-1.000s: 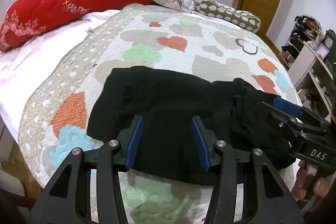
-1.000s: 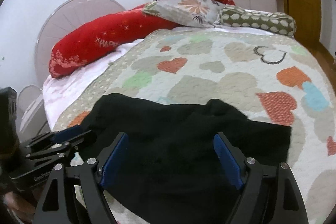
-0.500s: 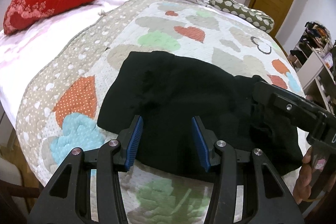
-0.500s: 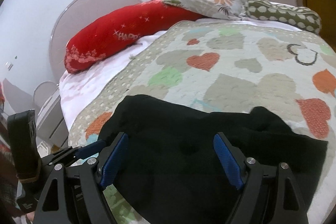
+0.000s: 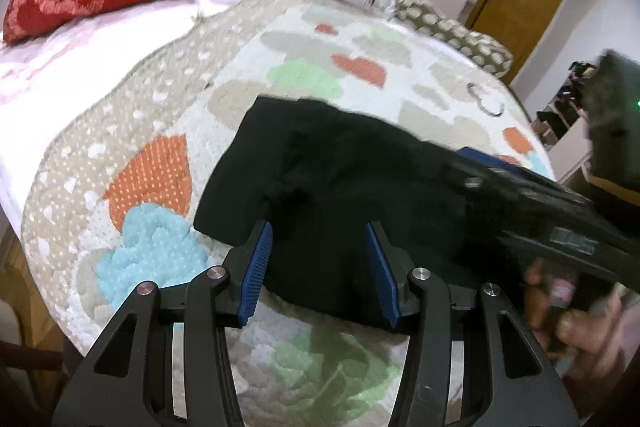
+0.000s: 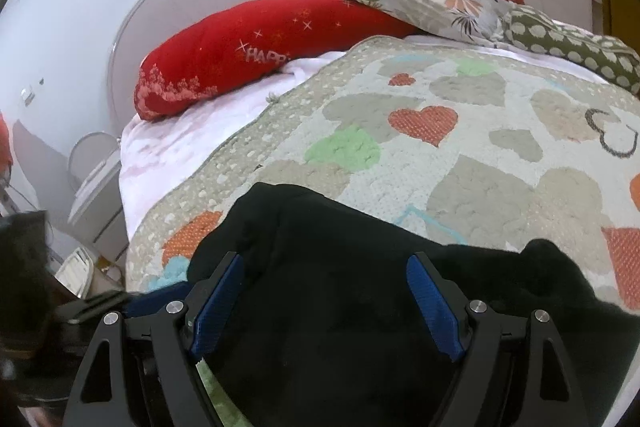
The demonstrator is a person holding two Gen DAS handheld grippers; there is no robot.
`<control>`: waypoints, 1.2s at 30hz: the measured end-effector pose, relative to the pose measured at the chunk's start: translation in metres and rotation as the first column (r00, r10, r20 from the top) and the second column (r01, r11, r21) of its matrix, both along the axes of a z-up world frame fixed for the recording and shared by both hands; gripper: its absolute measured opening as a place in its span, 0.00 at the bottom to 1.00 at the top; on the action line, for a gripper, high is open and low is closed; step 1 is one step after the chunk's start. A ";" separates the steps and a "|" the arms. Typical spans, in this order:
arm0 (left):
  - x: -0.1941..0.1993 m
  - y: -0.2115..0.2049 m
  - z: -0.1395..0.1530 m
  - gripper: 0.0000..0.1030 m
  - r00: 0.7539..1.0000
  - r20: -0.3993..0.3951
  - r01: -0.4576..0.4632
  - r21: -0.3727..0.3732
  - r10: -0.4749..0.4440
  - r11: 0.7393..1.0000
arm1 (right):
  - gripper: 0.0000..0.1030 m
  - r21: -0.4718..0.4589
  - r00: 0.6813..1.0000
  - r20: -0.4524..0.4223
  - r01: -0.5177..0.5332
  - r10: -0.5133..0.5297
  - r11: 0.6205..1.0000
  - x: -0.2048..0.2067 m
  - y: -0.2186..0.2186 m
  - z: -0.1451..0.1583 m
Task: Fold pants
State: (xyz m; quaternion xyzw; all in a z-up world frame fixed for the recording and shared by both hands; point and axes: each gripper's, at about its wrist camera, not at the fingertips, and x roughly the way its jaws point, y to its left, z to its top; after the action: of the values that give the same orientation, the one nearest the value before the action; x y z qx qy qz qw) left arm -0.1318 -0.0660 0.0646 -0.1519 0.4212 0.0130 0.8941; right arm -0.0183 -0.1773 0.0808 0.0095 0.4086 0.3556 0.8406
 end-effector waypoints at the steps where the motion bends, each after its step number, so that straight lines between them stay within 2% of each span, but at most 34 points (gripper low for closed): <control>1: -0.002 0.003 0.002 0.48 1.000 0.004 -0.003 -0.007 0.003 1.000 | 0.79 -0.007 1.000 0.003 -0.002 0.002 1.000 0.001 0.001 0.000; 3: -0.006 0.010 0.001 0.55 1.000 -0.003 -0.019 -0.052 0.019 0.998 | 0.79 -0.011 1.000 -0.006 -0.011 0.011 1.000 0.006 0.003 -0.001; 7: -0.013 0.022 -0.006 0.55 0.997 -0.038 -0.072 -0.152 0.067 0.986 | 0.79 -0.017 0.999 -0.020 -0.031 0.030 0.999 0.016 0.010 -0.002; 10: -0.012 0.025 -0.016 0.64 0.994 -0.070 -0.100 -0.177 0.089 0.979 | 0.79 -0.016 0.998 -0.030 -0.057 0.056 0.998 0.026 0.020 -0.003; 15: -0.003 0.027 -0.035 0.64 0.985 -0.133 -0.139 -0.212 0.113 0.967 | 0.79 -0.057 0.994 -0.049 -0.100 0.097 0.993 0.047 0.047 -0.008; 19: 0.005 0.030 -0.041 0.64 0.983 -0.125 -0.156 -0.215 0.132 0.964 | 0.79 -0.109 0.986 -0.061 -0.162 0.156 0.981 0.059 0.075 -0.017; 22: 0.014 0.034 -0.047 0.73 0.983 -0.117 -0.163 -0.237 0.138 0.958 | 0.79 -0.163 0.974 -0.077 -0.222 0.211 0.961 0.065 0.097 -0.030; 24: 0.018 0.036 -0.050 0.77 0.986 -0.086 -0.159 -0.262 0.141 0.952 | 0.79 -0.161 0.967 -0.094 -0.249 0.237 0.955 0.070 0.107 -0.042; 25: 0.019 0.037 -0.051 0.77 0.988 -0.068 -0.155 -0.262 0.142 0.953 | 0.77 -0.140 0.964 -0.110 -0.254 0.240 0.957 0.072 0.109 -0.046; 26: 0.021 0.038 -0.051 0.77 0.990 -0.055 -0.141 -0.265 0.131 0.954 | 0.64 -0.097 0.963 -0.127 -0.253 0.240 0.963 0.074 0.109 -0.050; 27: 0.023 0.039 -0.051 0.76 0.991 -0.049 -0.135 -0.268 0.126 0.954 | 0.57 -0.057 0.961 -0.137 -0.248 0.238 0.967 0.076 0.107 -0.050; 28: 0.023 0.040 -0.050 0.64 0.991 -0.036 -0.132 -0.273 0.127 0.953 | 0.49 -0.036 0.961 -0.142 -0.244 0.237 0.969 0.076 0.107 -0.048; 29: 0.022 0.041 -0.045 0.42 0.991 -0.021 -0.130 -0.269 0.130 0.954 | 0.44 -0.012 0.962 -0.142 -0.236 0.232 0.972 0.076 0.102 -0.044; 31: 0.020 0.042 -0.033 0.28 0.993 0.003 -0.113 -0.252 0.117 0.961 | 0.38 0.028 0.970 -0.107 -0.218 0.219 0.976 0.072 0.091 -0.029; 34: 0.010 0.030 0.003 0.25 0.990 0.122 -0.032 -0.252 0.064 0.967 | 0.37 0.140 0.983 -0.032 -0.177 0.183 0.974 0.062 0.058 0.008; 36: 0.003 0.004 0.033 0.25 0.977 0.213 0.053 -0.190 -0.011 0.980 | 0.37 0.199 0.989 0.041 -0.147 0.142 0.969 0.051 0.024 0.037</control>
State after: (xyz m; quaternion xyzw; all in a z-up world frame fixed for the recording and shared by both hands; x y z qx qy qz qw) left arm -0.1289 -0.0617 0.0979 -0.2325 0.3253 -0.0589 0.9147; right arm 0.0326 -0.1533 0.1176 0.0600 0.3590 0.4553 0.8125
